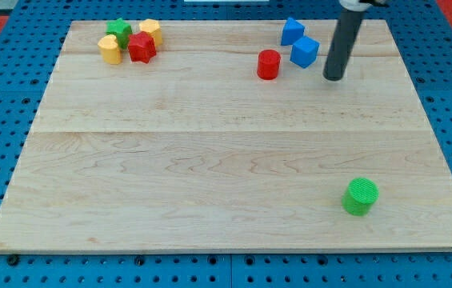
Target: Move the blue triangle to the green circle
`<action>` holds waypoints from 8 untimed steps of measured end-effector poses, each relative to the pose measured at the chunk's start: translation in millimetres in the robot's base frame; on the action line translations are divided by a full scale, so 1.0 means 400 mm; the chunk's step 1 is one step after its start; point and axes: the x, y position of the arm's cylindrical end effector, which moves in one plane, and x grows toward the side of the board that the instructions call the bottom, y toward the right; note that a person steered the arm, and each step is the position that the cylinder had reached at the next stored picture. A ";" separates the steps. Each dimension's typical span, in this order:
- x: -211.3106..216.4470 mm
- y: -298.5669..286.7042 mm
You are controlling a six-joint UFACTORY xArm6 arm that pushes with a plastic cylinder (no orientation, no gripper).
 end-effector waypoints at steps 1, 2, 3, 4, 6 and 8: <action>-0.031 0.052; -0.135 0.101; -0.330 0.051; -0.332 -0.013; -0.188 -0.264; -0.110 -0.192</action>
